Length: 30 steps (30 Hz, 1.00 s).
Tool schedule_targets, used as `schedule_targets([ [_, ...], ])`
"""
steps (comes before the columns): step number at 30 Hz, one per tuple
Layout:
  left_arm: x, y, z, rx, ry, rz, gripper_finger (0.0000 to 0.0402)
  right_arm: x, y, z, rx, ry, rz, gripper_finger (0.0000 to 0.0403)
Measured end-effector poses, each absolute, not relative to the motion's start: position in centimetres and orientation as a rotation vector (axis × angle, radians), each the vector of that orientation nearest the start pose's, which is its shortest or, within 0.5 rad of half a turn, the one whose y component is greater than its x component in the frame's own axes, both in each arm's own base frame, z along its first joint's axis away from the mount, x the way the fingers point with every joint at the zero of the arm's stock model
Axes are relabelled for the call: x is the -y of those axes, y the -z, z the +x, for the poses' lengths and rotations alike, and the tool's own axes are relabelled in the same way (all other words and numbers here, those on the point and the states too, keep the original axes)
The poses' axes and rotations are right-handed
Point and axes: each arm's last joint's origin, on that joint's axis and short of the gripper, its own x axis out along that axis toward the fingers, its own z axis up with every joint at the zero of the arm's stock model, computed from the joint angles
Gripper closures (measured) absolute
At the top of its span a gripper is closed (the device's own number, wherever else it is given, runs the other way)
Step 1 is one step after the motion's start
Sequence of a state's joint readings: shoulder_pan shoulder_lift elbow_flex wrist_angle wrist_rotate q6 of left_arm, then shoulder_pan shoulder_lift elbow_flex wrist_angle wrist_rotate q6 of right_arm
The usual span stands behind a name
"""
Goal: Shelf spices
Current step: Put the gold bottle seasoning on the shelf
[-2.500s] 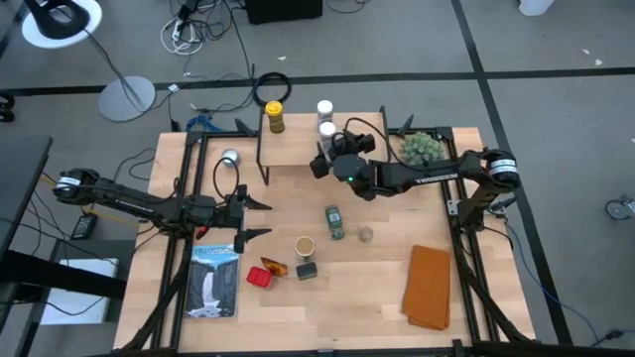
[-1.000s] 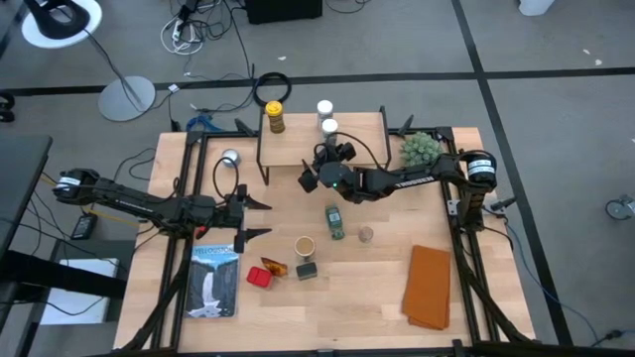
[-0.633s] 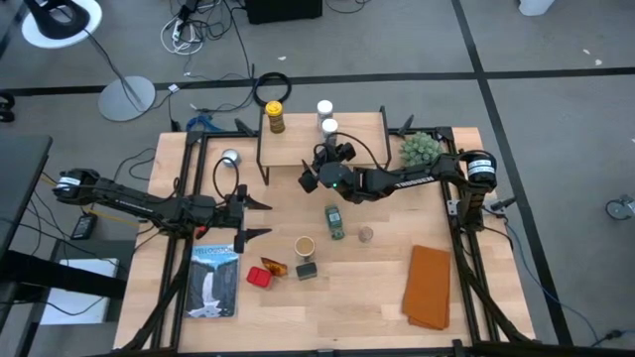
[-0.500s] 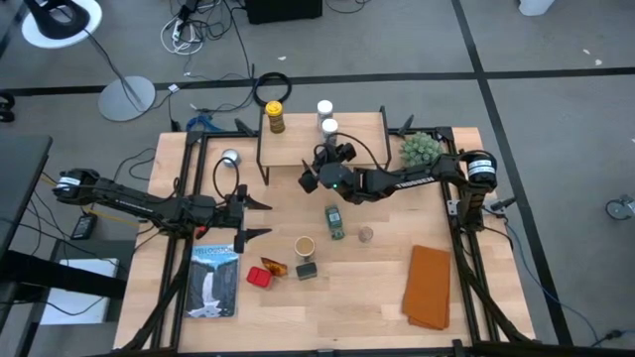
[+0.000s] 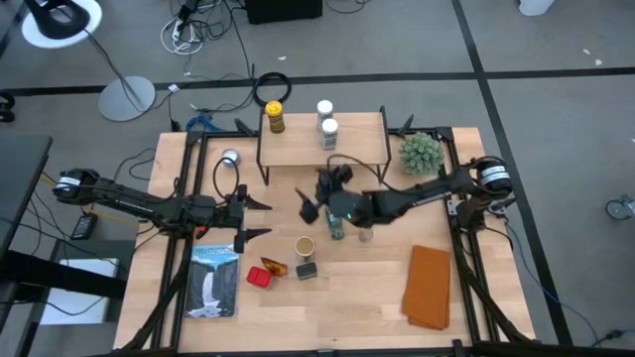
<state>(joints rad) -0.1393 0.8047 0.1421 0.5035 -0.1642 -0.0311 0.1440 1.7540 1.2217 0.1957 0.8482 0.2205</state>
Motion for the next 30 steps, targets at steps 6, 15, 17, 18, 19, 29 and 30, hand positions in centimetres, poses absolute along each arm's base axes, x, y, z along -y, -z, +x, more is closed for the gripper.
schedule_targets([
  [6, 1.8, -17.5, 16.1, -0.156, -0.028, -0.007, 0.009, -8.9, -26.1, 36.1, -0.348, 0.639, 0.111, 0.0015],
  [15, 1.8, -17.5, 16.1, -0.157, -0.028, -0.007, 0.009, -15.4, -23.9, 31.0, -0.537, 0.594, 0.378, 0.0018],
  [17, 1.8, -17.5, 16.1, -0.157, -0.027, -0.007, 0.009, -16.4, -23.5, 30.0, -0.582, 0.584, 0.434, 0.0018],
  [18, 1.8, -17.5, 16.1, -0.157, -0.027, -0.007, 0.009, -16.9, -23.4, 29.6, -0.591, 0.576, 0.458, 0.0018],
  [19, 1.8, -17.5, 16.1, -0.157, -0.027, -0.007, 0.009, -17.4, -23.4, 29.3, -0.589, 0.565, 0.473, 0.0018],
  [29, 1.8, -17.9, 16.2, -0.116, -0.027, -0.013, 0.009, -20.5, -24.0, 27.8, -0.47, 0.513, 0.508, 0.0018],
  [30, 1.8, -18.1, 16.2, -0.098, -0.027, -0.016, 0.009, -20.6, -24.0, 27.8, -0.471, 0.511, 0.506, 0.0018],
])
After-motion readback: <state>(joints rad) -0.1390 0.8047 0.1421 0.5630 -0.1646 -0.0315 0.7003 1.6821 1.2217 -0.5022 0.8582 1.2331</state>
